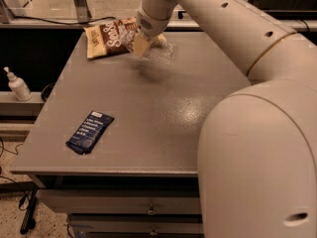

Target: Move water bottle near brown chip bag

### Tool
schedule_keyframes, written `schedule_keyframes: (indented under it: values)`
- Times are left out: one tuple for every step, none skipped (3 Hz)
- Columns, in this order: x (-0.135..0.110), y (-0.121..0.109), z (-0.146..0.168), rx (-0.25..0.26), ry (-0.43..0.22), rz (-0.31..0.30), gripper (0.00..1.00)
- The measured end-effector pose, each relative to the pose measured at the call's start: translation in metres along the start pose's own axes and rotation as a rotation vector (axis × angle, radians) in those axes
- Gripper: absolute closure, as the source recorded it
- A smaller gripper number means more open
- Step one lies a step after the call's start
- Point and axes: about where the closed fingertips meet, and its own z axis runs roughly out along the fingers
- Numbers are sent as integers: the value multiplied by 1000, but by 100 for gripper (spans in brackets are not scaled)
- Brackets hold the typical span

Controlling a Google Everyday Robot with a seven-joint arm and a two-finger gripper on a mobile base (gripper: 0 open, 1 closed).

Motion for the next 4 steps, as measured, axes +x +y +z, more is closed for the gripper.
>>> schedule_keyframes:
  values:
    - [-17,8,13,-21,-5,-33,82]
    - [-26,13,25,-31,-5,-49,59]
    - [-29,18,37,-46,0,-58,36]
    - [-28,21,45,-55,5,-62,13]
